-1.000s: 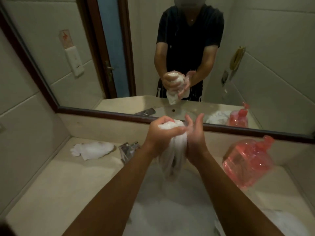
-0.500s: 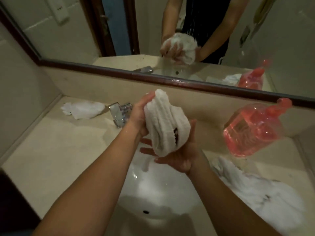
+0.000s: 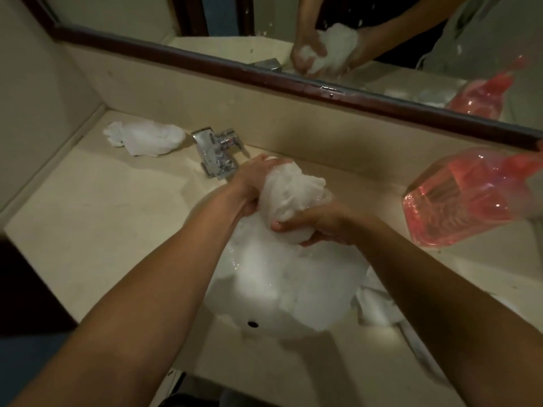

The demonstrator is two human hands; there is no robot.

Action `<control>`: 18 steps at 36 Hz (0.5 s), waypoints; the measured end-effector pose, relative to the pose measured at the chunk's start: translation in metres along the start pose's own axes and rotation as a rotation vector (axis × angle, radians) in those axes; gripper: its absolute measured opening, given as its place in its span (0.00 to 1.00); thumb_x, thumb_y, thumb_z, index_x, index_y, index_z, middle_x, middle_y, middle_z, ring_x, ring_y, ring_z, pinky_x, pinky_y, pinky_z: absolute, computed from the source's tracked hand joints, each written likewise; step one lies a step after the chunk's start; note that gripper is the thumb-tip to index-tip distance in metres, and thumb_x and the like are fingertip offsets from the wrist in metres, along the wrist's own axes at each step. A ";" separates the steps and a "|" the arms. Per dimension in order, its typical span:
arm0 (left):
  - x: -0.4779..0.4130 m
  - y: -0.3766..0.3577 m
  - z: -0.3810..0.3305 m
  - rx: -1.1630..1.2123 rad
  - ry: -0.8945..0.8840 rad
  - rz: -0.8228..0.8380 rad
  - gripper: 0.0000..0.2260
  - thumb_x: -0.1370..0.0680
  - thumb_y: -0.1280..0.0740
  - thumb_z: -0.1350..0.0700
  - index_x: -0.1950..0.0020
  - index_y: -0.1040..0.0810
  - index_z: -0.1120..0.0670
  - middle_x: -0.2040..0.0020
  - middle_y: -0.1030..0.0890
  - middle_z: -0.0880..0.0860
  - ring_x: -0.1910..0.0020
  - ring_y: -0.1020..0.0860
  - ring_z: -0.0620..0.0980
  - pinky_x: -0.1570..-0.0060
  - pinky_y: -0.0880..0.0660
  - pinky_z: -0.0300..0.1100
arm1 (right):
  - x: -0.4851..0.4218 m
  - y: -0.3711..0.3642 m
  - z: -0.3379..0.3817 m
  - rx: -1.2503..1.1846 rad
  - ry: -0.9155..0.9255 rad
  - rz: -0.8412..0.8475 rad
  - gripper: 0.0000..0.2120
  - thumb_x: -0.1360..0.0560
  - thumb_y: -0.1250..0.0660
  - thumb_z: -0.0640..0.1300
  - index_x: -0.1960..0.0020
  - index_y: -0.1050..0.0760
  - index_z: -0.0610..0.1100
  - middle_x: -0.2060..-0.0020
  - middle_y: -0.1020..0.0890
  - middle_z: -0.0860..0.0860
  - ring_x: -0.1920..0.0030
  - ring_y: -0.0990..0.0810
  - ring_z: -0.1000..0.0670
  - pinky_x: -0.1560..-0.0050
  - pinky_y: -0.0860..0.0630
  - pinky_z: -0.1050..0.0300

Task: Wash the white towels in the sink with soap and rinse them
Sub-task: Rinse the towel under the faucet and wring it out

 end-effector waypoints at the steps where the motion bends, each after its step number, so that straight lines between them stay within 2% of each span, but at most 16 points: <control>1: -0.002 0.004 0.006 0.015 0.045 -0.053 0.11 0.15 0.35 0.58 0.33 0.21 0.56 0.45 0.16 0.51 0.49 0.18 0.53 0.49 0.21 0.48 | -0.007 -0.001 -0.001 0.025 0.001 -0.027 0.16 0.30 0.17 0.38 0.49 0.20 0.50 0.53 0.15 0.48 0.55 0.14 0.51 0.53 0.14 0.48; 3: -0.005 0.010 0.015 0.076 0.099 -0.158 0.13 0.16 0.33 0.57 0.31 0.23 0.55 0.44 0.18 0.54 0.51 0.18 0.53 0.52 0.19 0.48 | -0.023 -0.004 -0.004 0.162 0.013 -0.055 0.18 0.29 0.18 0.38 0.45 0.20 0.50 0.50 0.16 0.47 0.53 0.15 0.51 0.61 0.15 0.55; 5: -0.009 0.015 0.021 0.038 0.086 -0.256 0.12 0.17 0.30 0.56 0.36 0.21 0.58 0.49 0.16 0.54 0.51 0.16 0.54 0.51 0.17 0.50 | -0.038 -0.013 -0.006 0.320 0.004 -0.034 0.17 0.27 0.20 0.39 0.41 0.21 0.47 0.46 0.18 0.48 0.46 0.18 0.50 0.59 0.20 0.59; 8: -0.011 0.022 0.026 -0.062 0.042 -0.396 0.06 0.20 0.29 0.54 0.46 0.19 0.55 0.52 0.15 0.54 0.47 0.15 0.58 0.44 0.17 0.55 | -0.054 -0.019 -0.009 0.482 0.045 -0.125 0.15 0.29 0.18 0.45 0.49 0.23 0.50 0.50 0.19 0.48 0.50 0.16 0.48 0.66 0.18 0.55; 10: -0.011 0.024 0.028 -0.098 0.028 -0.433 0.03 0.19 0.30 0.53 0.49 0.21 0.52 0.52 0.16 0.53 0.46 0.16 0.58 0.44 0.18 0.54 | -0.060 -0.020 -0.015 0.551 0.107 -0.168 0.17 0.29 0.17 0.50 0.46 0.21 0.51 0.48 0.17 0.48 0.53 0.15 0.49 0.65 0.15 0.54; 12: -0.011 0.026 0.029 -0.106 0.010 -0.451 0.03 0.19 0.31 0.53 0.50 0.22 0.51 0.53 0.17 0.52 0.47 0.17 0.56 0.45 0.19 0.52 | -0.061 -0.014 -0.026 0.360 0.128 -0.202 0.32 0.32 0.15 0.52 0.33 0.26 0.52 0.44 0.19 0.55 0.52 0.18 0.56 0.61 0.16 0.64; 13: -0.011 0.026 0.028 -0.110 -0.013 -0.453 0.03 0.19 0.31 0.53 0.51 0.22 0.51 0.53 0.17 0.52 0.49 0.17 0.54 0.45 0.20 0.52 | -0.060 -0.013 -0.030 0.226 0.132 -0.204 0.37 0.32 0.15 0.51 0.30 0.31 0.54 0.45 0.21 0.59 0.53 0.20 0.58 0.60 0.19 0.70; 14: -0.011 0.026 0.026 -0.120 -0.038 -0.452 0.04 0.19 0.31 0.53 0.52 0.22 0.51 0.54 0.17 0.51 0.50 0.18 0.54 0.45 0.20 0.52 | -0.057 -0.012 -0.032 0.148 0.137 -0.201 0.37 0.32 0.15 0.49 0.31 0.33 0.55 0.46 0.22 0.60 0.53 0.21 0.59 0.61 0.20 0.72; 15: -0.010 0.025 0.024 -0.125 -0.060 -0.449 0.04 0.19 0.29 0.53 0.53 0.22 0.50 0.55 0.17 0.51 0.51 0.18 0.53 0.46 0.20 0.51 | -0.056 -0.011 -0.035 0.095 0.118 -0.184 0.34 0.30 0.16 0.47 0.32 0.32 0.53 0.45 0.21 0.59 0.53 0.20 0.58 0.60 0.18 0.69; 16: -0.010 0.024 0.023 -0.114 -0.075 -0.448 0.04 0.20 0.28 0.53 0.52 0.21 0.51 0.55 0.17 0.51 0.52 0.18 0.52 0.49 0.20 0.49 | -0.054 -0.009 -0.038 0.061 0.095 -0.170 0.31 0.29 0.16 0.46 0.32 0.28 0.48 0.43 0.17 0.54 0.51 0.17 0.54 0.56 0.15 0.61; 17: -0.007 0.023 0.020 -0.092 -0.082 -0.451 0.06 0.21 0.26 0.53 0.50 0.21 0.52 0.55 0.17 0.51 0.54 0.19 0.51 0.54 0.20 0.45 | -0.053 -0.008 -0.038 0.015 0.083 -0.148 0.32 0.30 0.16 0.47 0.31 0.25 0.45 0.41 0.15 0.49 0.48 0.15 0.50 0.52 0.13 0.52; 18: -0.004 0.022 0.018 -0.066 -0.088 -0.452 0.08 0.21 0.25 0.52 0.49 0.21 0.54 0.55 0.17 0.51 0.55 0.19 0.49 0.59 0.20 0.41 | -0.049 -0.005 -0.037 -0.035 0.105 -0.117 0.36 0.32 0.15 0.48 0.27 0.25 0.47 0.39 0.15 0.47 0.44 0.14 0.48 0.49 0.13 0.43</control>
Point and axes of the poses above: each hand's wrist, its own x-axis away from the middle knuckle, its own y-axis out of the back of the hand, z = x × y, the point moved 6 cm from there along -x, towards the middle knuckle
